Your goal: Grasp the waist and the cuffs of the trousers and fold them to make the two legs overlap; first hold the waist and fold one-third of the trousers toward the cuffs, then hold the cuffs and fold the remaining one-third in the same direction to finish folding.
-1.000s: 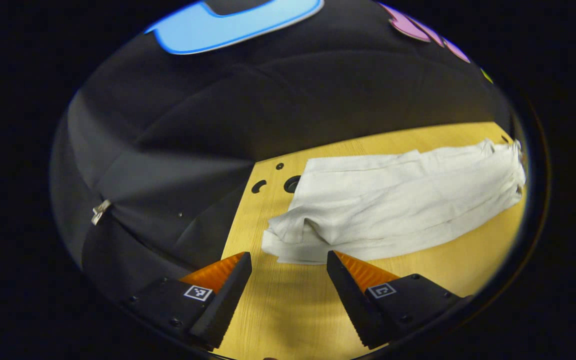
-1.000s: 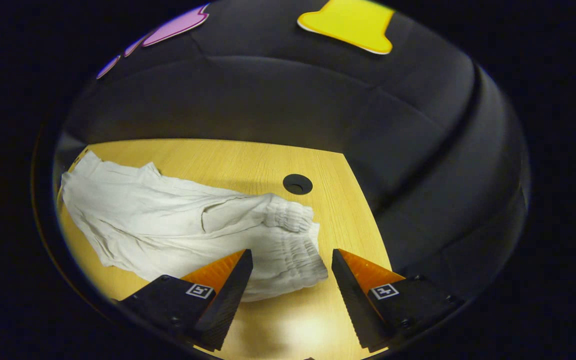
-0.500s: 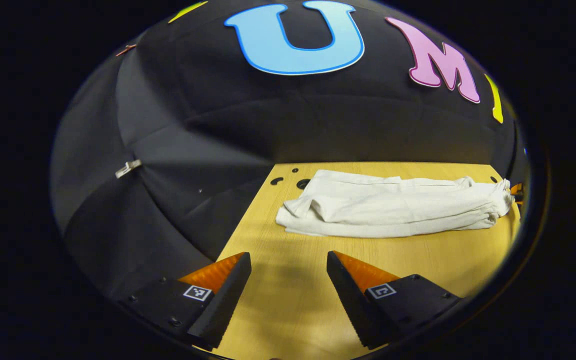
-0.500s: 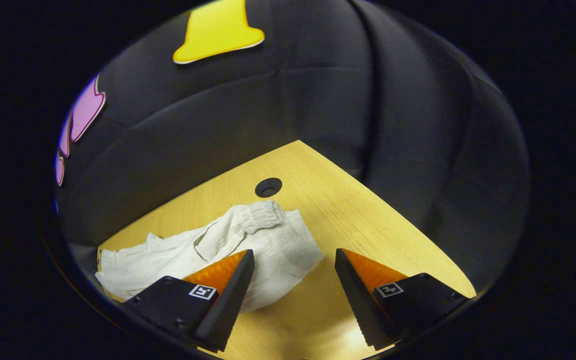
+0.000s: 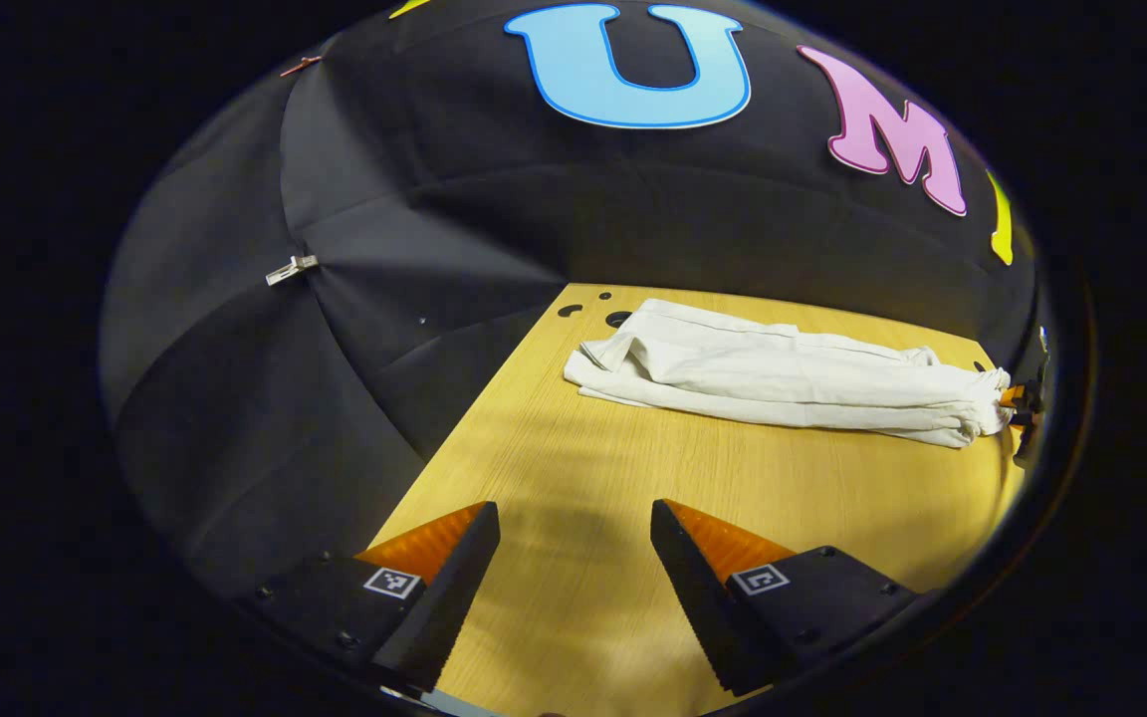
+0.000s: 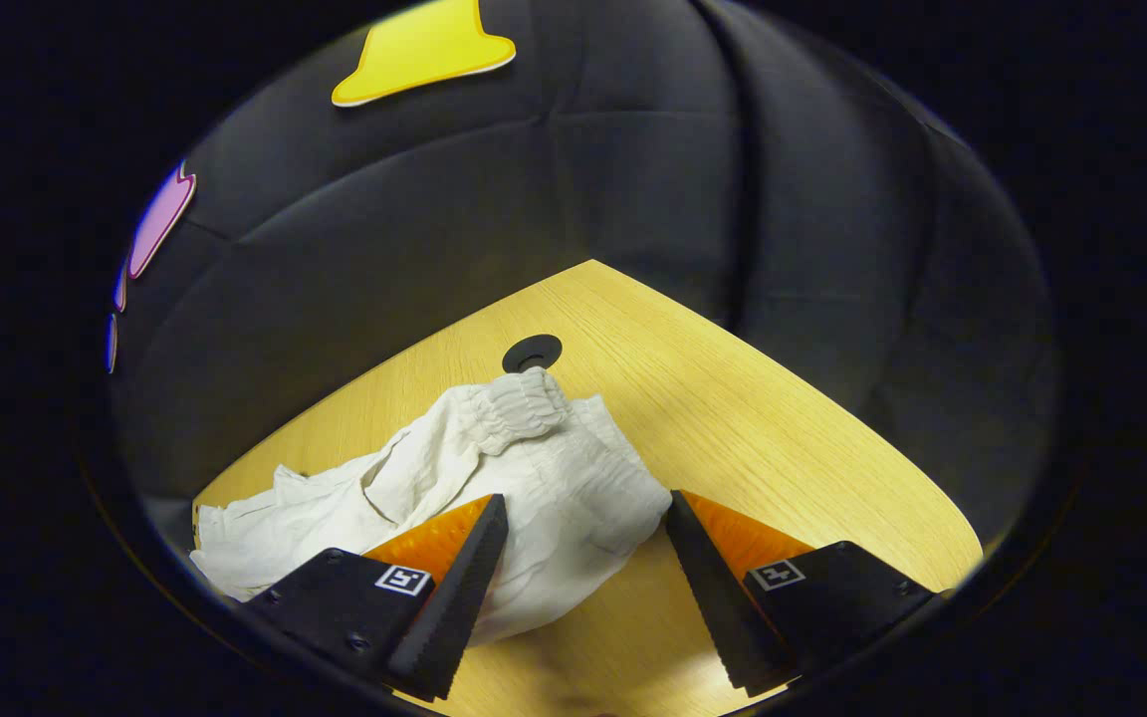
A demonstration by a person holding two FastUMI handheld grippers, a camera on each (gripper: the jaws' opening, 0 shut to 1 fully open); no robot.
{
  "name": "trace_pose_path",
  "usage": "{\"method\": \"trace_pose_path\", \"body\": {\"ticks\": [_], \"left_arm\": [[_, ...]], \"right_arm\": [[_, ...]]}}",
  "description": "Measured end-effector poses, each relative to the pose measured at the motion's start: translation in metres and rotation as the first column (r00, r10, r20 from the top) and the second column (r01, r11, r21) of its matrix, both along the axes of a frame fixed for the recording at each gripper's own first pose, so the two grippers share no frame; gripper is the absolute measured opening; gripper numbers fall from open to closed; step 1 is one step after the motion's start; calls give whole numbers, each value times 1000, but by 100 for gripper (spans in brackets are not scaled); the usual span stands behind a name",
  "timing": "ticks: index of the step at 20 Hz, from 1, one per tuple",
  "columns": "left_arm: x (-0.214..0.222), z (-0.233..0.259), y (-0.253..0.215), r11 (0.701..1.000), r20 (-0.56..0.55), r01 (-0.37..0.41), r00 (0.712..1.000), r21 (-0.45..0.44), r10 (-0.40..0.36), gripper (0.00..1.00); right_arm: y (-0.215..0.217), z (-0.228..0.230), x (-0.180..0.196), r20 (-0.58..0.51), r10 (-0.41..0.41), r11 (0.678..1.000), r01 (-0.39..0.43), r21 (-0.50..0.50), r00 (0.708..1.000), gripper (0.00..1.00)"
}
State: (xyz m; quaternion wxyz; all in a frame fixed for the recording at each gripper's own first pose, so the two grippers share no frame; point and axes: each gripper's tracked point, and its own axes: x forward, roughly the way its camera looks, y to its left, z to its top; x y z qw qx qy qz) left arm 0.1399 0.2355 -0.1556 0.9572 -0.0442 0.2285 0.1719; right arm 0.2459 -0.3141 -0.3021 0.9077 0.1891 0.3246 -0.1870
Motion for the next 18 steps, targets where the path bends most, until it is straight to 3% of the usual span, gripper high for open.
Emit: {"method": "trace_pose_path", "body": {"ticks": [4,5,7,10,12,13,15,18], "left_arm": [[-9,-5,-11,1000,-11,6,1000,-24,-6,98],[-10,-3,-15,1000,-6,16,1000,-25,-16,98],[-12,-1,-22,999,3,35,999,-10,-35,98],[-11,0,-37,998,8,49,999,-28,-49,98],[-15,-4,-50,995,8,55,999,-83,-54,98],[-16,-9,-54,993,9,51,999,-102,-51,98],[-18,-12,-60,992,0,49,999,-120,-49,98],[-18,-12,-61,991,2,47,999,-125,-47,98]], "right_arm": [[0,3,1,-17,-11,996,10,-85,1000,93],[2,1,2,-23,-12,996,11,-85,1000,71],[7,-5,2,-28,-8,999,6,-51,1000,61],[12,1,2,-9,14,1000,-14,-23,1000,19],[12,2,4,-12,48,998,-48,-47,999,22],[13,3,4,-16,75,995,-75,-67,997,14],[16,7,2,-16,126,986,-127,-107,992,11],[16,25,3,6,124,983,-122,-139,992,11]]}}
